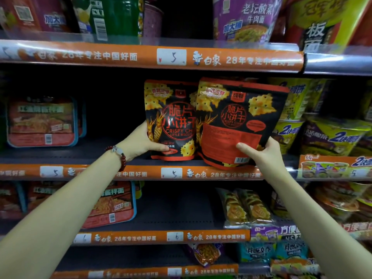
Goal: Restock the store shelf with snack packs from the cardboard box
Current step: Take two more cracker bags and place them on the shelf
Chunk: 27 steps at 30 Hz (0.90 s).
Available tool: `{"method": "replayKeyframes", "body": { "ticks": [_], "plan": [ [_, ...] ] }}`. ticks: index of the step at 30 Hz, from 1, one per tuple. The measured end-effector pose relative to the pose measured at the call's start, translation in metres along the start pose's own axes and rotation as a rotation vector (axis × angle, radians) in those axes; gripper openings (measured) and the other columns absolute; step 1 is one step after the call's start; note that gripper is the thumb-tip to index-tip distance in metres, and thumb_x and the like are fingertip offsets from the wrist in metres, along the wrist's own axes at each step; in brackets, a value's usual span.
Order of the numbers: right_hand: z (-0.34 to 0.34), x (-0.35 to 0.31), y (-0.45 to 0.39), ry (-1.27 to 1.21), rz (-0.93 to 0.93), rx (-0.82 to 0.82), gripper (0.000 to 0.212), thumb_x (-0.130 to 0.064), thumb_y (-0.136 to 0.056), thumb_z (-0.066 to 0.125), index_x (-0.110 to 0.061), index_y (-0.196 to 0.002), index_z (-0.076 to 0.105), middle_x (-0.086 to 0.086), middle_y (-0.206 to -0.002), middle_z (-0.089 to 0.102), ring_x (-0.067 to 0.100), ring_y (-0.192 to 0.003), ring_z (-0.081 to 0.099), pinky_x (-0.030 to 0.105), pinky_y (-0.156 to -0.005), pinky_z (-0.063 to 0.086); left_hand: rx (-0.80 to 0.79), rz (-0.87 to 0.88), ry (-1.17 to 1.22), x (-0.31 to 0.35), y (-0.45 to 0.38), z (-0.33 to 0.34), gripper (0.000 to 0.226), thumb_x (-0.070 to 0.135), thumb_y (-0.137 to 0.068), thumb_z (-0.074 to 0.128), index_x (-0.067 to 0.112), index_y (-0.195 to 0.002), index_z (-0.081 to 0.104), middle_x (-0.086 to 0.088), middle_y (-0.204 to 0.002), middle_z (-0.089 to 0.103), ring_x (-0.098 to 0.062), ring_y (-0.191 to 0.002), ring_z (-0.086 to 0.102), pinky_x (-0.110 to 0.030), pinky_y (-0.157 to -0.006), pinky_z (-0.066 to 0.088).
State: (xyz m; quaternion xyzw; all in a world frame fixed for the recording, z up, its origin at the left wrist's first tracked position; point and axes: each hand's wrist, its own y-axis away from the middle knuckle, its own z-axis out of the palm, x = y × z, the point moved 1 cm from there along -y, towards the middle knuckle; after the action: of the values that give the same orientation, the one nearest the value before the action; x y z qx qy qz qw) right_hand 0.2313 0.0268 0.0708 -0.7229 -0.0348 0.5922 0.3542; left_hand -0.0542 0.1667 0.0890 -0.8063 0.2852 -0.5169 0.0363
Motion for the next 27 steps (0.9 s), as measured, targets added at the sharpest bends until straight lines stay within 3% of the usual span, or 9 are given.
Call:
{"method": "replayKeyframes", "body": {
  "ticks": [4, 9, 12, 17, 23, 27],
  "plan": [
    [-0.001, 0.003, -0.014, 0.051, 0.040, 0.038, 0.035, -0.022, -0.075, 0.080, -0.013, -0.106, 0.067, -0.006, -0.100, 0.072, 0.003, -0.090, 0.070, 0.019, -0.074, 0.057, 0.089, 0.008, -0.051, -0.010, -0.010, 0.009, 0.082, 0.009, -0.061, 0.086, 0.021, -0.129, 0.043, 0.010, -0.119, 0.056, -0.008, -0.112, 0.052, -0.031, -0.101, 0.040],
    [0.002, 0.005, -0.024, 0.027, 0.108, 0.012, 0.028, -0.022, -0.076, 0.080, -0.019, -0.101, 0.066, -0.003, -0.102, 0.072, 0.011, -0.094, 0.069, 0.027, -0.078, 0.055, 0.128, -0.024, -0.081, -0.020, -0.023, 0.015, 0.085, 0.019, -0.060, 0.087, 0.023, -0.132, 0.042, 0.002, -0.132, 0.055, -0.012, -0.121, 0.049, -0.038, -0.108, 0.037],
    [0.002, 0.004, -0.025, 0.017, 0.126, -0.003, 0.024, -0.020, -0.076, 0.079, -0.023, -0.096, 0.066, -0.003, -0.100, 0.072, 0.011, -0.093, 0.069, 0.026, -0.077, 0.055, 0.099, -0.034, -0.128, -0.019, -0.025, 0.012, 0.084, 0.022, -0.059, 0.088, 0.022, -0.130, 0.044, 0.000, -0.131, 0.056, -0.017, -0.122, 0.051, -0.040, -0.108, 0.038],
    [0.001, 0.001, -0.024, 0.004, 0.123, -0.032, 0.023, -0.018, -0.076, 0.078, -0.024, -0.094, 0.066, -0.005, -0.098, 0.072, 0.007, -0.089, 0.070, 0.018, -0.069, 0.056, 0.127, -0.068, -0.155, -0.024, -0.022, 0.010, 0.075, 0.027, -0.062, 0.086, 0.018, -0.128, 0.049, -0.001, -0.127, 0.059, -0.016, -0.117, 0.053, -0.031, -0.100, 0.040],
    [-0.002, 0.001, -0.024, -0.001, 0.157, -0.059, 0.024, -0.017, -0.075, 0.079, -0.022, -0.095, 0.067, -0.002, -0.099, 0.073, 0.015, -0.093, 0.070, 0.032, -0.080, 0.055, 0.130, -0.111, -0.203, -0.024, -0.020, 0.008, 0.074, 0.029, -0.063, 0.086, 0.016, -0.127, 0.050, 0.000, -0.126, 0.060, -0.018, -0.117, 0.054, -0.036, -0.104, 0.041],
    [-0.005, -0.001, -0.022, -0.007, 0.167, -0.089, 0.025, -0.015, -0.075, 0.079, -0.021, -0.096, 0.066, -0.001, -0.100, 0.073, 0.016, -0.095, 0.070, 0.033, -0.082, 0.056, 0.104, -0.131, -0.163, -0.027, -0.016, 0.007, 0.066, 0.019, -0.065, 0.085, 0.014, -0.123, 0.054, -0.003, -0.123, 0.062, -0.016, -0.114, 0.055, -0.038, -0.104, 0.043]
  ]
}}
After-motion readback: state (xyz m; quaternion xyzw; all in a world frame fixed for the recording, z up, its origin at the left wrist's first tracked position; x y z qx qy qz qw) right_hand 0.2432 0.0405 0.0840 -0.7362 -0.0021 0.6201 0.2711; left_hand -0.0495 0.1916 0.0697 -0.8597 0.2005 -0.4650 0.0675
